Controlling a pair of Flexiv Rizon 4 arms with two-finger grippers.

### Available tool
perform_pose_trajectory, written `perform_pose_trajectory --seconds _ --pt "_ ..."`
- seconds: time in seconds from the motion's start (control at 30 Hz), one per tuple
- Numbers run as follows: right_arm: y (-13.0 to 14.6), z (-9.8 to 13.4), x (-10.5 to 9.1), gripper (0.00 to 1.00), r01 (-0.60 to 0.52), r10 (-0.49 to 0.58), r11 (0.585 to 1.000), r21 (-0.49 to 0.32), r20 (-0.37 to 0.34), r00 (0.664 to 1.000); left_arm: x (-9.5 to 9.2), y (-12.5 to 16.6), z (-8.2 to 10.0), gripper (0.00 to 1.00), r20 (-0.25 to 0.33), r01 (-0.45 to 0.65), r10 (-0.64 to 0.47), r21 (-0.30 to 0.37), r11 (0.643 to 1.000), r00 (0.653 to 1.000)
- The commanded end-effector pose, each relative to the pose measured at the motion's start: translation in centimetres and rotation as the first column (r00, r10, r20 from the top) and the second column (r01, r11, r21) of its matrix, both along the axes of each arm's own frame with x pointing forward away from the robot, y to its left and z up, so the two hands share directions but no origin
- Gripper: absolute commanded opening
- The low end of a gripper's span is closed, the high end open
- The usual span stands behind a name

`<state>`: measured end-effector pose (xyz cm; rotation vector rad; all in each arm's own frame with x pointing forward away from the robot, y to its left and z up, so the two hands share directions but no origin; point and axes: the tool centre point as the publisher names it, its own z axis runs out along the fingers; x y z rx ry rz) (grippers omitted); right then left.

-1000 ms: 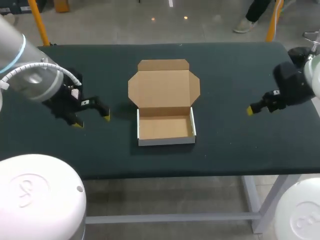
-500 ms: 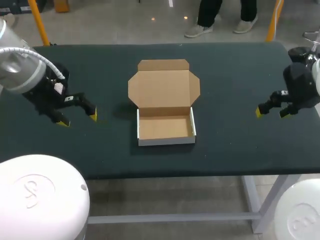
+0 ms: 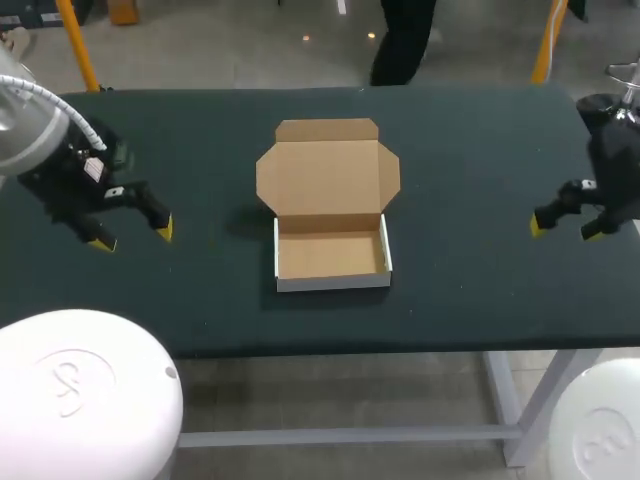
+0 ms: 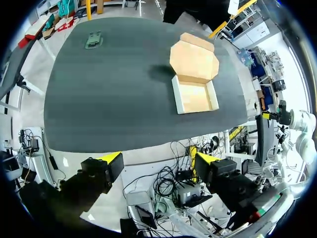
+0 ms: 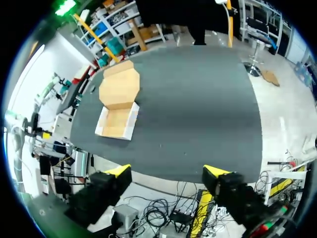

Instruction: Assemble the packaging by folding the flat box into shape, placing the metal phone stand inside, and closing the box properly

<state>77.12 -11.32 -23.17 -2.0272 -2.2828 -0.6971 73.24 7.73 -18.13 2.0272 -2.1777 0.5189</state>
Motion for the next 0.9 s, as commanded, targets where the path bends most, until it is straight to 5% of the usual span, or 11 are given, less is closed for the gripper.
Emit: perform_pose_trajectory --seconds 0.03,0.9 --pt "-0.37 0.86 -0.69 1.0 0.007 -0.007 1.0 -0.007 -0.006 1.0 -0.39 0.57 0.72 1.0 -0.003 -0.008 0.008 0.003 1.0 1.0" --pt "-0.95 0.76 -1.67 1.0 0.066 -0.067 0.998 -0.017 -0.04 0.997 -0.73 1.41 0.91 1.0 -0.017 -0.023 0.023 0.001 1.0 1.0"
